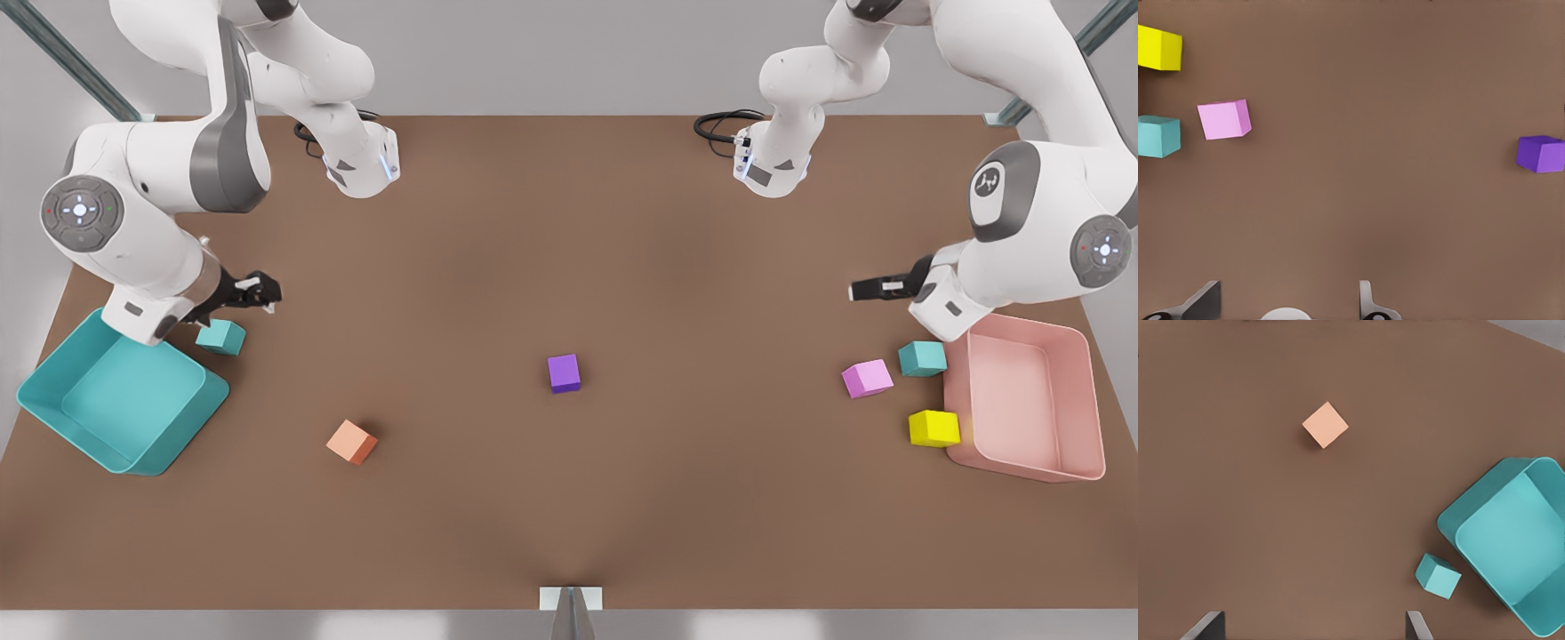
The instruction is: Stack the two blue cubes on top of each other
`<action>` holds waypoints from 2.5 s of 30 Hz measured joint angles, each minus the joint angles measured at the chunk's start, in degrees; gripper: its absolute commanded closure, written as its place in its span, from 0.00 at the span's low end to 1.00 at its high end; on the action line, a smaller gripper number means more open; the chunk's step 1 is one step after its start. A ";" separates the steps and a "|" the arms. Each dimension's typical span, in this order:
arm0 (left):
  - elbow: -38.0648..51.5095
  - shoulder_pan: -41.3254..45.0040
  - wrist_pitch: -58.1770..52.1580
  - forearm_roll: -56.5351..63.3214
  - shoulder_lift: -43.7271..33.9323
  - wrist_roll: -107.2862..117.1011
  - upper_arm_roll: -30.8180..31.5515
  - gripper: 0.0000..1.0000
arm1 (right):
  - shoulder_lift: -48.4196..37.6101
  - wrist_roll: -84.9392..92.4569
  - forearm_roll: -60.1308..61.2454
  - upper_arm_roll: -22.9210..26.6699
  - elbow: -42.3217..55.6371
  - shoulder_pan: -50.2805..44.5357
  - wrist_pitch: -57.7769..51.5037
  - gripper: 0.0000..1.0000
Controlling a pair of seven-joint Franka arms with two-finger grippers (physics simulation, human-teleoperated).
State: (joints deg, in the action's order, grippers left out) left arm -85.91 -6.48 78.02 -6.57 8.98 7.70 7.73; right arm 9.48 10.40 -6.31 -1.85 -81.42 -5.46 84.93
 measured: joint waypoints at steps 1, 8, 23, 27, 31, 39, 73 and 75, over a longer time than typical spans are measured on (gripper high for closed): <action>0.01 0.01 0.44 -0.01 0.14 0.23 -0.01 0.00 | 0.09 0.25 -0.03 0.03 0.00 -0.02 0.55 0.00; -0.07 -0.56 2.11 -0.07 0.44 1.53 -0.03 0.00 | 4.93 0.55 -1.05 2.40 -5.22 5.71 2.64 0.00; -0.38 -0.46 2.81 -0.14 1.49 3.08 -0.02 0.00 | -2.90 -12.29 1.44 3.69 -33.14 13.97 27.80 0.00; -0.43 -0.47 2.84 -0.14 1.61 3.32 -0.01 0.00 | -1.15 -14.78 4.58 3.68 -36.58 14.72 36.89 0.00; -0.57 -0.36 2.86 -0.14 1.77 3.50 0.06 0.00 | 0.34 -16.23 5.69 3.69 -38.74 17.04 41.73 0.00; -0.55 -0.39 2.36 -0.12 2.06 3.81 0.05 0.00 | 3.00 -15.01 7.51 3.67 -41.34 20.78 45.44 0.00; -0.26 0.35 -1.06 0.35 1.97 5.38 0.90 0.00 | 9.37 9.90 13.06 3.69 -41.53 30.63 47.99 0.00; -0.29 0.41 -1.34 0.33 1.97 5.53 0.92 0.00 | 9.93 10.86 13.06 3.69 -41.13 31.15 48.00 0.00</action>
State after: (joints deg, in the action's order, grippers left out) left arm -86.20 -6.07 76.68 -6.24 10.96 13.23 8.66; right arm 19.40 21.26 6.75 1.85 -122.55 25.69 132.92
